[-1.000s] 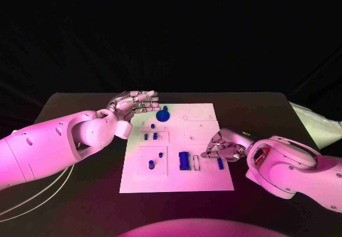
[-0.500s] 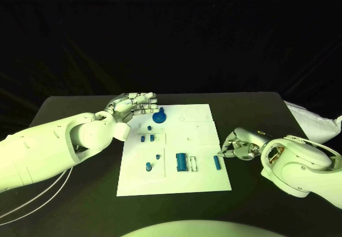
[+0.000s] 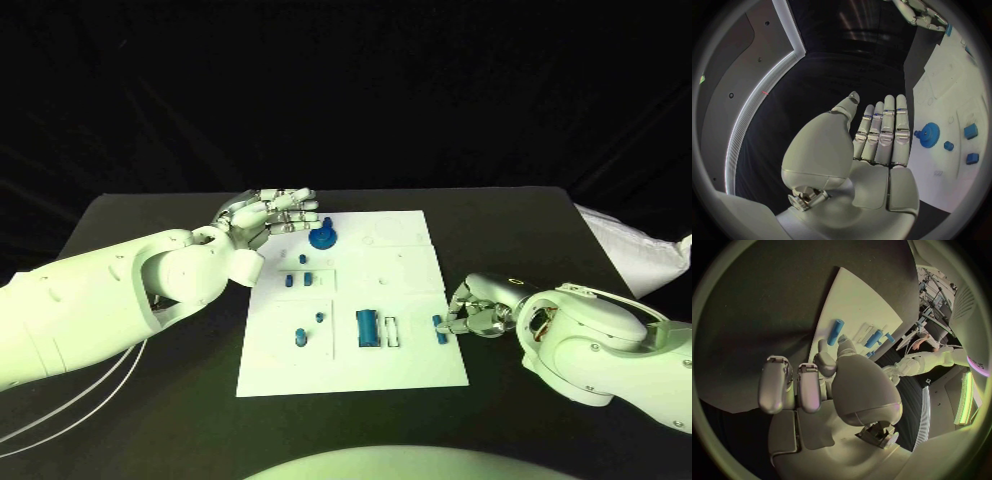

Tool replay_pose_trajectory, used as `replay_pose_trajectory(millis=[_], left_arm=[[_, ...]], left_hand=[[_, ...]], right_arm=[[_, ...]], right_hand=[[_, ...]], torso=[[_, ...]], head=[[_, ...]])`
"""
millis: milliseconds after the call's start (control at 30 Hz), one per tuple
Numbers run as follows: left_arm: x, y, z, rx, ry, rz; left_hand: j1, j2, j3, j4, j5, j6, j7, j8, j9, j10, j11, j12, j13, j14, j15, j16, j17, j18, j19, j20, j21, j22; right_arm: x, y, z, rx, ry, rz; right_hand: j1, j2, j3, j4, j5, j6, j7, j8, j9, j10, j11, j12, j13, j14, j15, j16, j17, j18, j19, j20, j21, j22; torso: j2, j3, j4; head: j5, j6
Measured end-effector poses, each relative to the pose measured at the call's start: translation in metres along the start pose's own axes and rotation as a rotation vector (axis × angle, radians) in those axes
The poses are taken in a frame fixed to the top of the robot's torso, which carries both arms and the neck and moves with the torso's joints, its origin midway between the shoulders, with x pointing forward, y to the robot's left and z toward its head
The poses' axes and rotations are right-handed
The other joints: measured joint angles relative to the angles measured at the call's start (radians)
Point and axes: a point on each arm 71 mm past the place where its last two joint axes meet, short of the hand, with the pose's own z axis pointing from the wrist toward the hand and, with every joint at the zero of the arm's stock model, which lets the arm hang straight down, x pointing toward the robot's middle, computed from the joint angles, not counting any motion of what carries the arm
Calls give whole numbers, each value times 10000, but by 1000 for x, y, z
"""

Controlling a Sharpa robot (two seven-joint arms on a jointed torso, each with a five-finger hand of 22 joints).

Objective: Assemble the parts on the task board

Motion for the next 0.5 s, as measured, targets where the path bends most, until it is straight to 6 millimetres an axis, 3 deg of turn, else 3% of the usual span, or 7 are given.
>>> replay_pose_trajectory(millis=[267, 367, 500], left_arm=[[0, 0, 0, -1, -1, -1], [0, 0, 0, -2, 2, -2], [0, 0, 0, -7, 9, -5]], left_hand=[[0, 0, 0, 0, 0, 0, 0, 0, 0, 0, 0, 0, 0, 0, 0, 0, 0, 0, 0, 0, 0, 0], [0, 0, 0, 0, 0, 0, 0, 0, 0, 0, 0, 0, 0, 0, 0, 0, 0, 0, 0, 0, 0, 1], [0, 0, 0, 0, 0, 0, 0, 0, 0, 0, 0, 0, 0, 0, 0, 0, 0, 0, 0, 0, 0, 0]], right_arm=[[6, 6, 3, -65, 151, -86], [8, 9, 4, -147, 158, -162], [9, 13, 6, -286, 79, -360]], right_hand=[[0, 0, 0, 0, 0, 0, 0, 1, 3, 0, 0, 0, 1, 0, 0, 0, 0, 0, 0, 0, 0, -2], [303, -85, 9, -167, -62, 2, -2, 5, 18, 1, 1, -59, 4, 0, 0, -40, -6, -1, 0, 0, 0, -19], [819, -77, 241, -519, -966, 13, -9, -88, 18, 9, 11, -163, -7, 1, 4, -40, -29, 0, 0, 0, -44, -61]], torso=[[0, 0, 0], [-1, 0, 0], [-8, 0, 0]], head=[[16, -26], [17, -37], [19, -40]])
